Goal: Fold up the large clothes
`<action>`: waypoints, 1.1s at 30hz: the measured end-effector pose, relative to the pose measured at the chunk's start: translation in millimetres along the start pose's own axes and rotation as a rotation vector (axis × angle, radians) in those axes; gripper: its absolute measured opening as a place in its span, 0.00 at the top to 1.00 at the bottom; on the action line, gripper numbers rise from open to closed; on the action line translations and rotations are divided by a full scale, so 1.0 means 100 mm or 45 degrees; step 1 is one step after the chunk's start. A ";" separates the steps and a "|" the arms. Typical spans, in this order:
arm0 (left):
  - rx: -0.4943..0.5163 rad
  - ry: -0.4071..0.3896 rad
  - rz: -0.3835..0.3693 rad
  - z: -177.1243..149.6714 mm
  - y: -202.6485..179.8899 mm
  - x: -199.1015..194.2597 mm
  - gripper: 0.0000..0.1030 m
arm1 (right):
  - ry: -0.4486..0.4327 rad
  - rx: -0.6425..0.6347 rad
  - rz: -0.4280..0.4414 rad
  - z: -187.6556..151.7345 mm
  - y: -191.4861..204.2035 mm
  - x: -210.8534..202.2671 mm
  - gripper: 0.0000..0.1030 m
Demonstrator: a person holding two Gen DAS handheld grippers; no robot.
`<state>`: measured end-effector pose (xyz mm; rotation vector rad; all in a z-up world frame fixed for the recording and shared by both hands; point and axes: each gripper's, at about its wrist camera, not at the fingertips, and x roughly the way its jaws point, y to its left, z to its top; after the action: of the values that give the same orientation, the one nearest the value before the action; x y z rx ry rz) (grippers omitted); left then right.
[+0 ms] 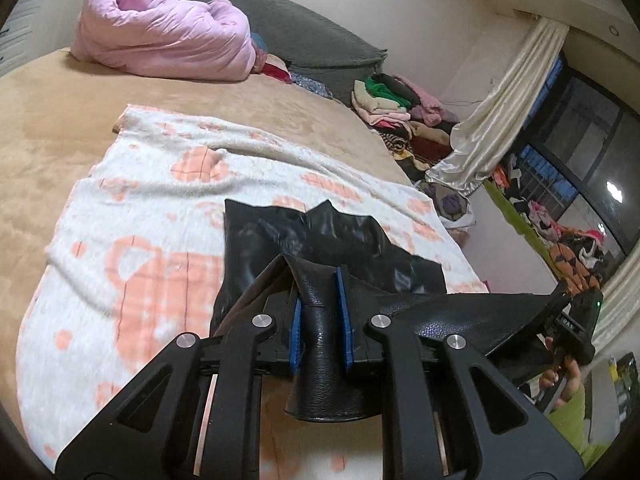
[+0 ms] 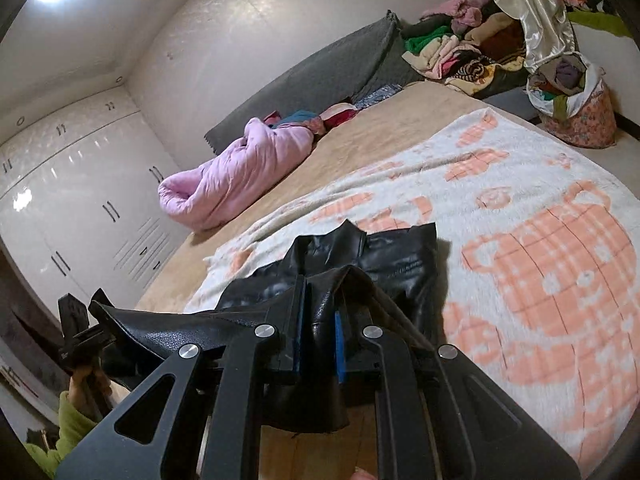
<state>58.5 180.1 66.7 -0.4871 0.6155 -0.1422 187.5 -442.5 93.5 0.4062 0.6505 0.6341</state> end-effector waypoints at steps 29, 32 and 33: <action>-0.094 0.109 0.196 0.36 0.34 1.11 0.85 | 0.086 0.160 -0.213 0.32 -0.62 1.24 0.88; -0.089 0.119 0.211 0.31 0.36 1.18 0.82 | 0.125 0.166 -0.226 0.23 -0.75 1.37 0.88; -0.074 0.119 0.222 0.29 0.35 1.19 0.82 | 0.132 0.173 -0.222 0.23 -0.78 1.39 0.88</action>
<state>171.4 190.3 8.1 -0.4829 0.7522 0.0185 321.2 -411.9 8.8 0.4392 0.8212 0.4482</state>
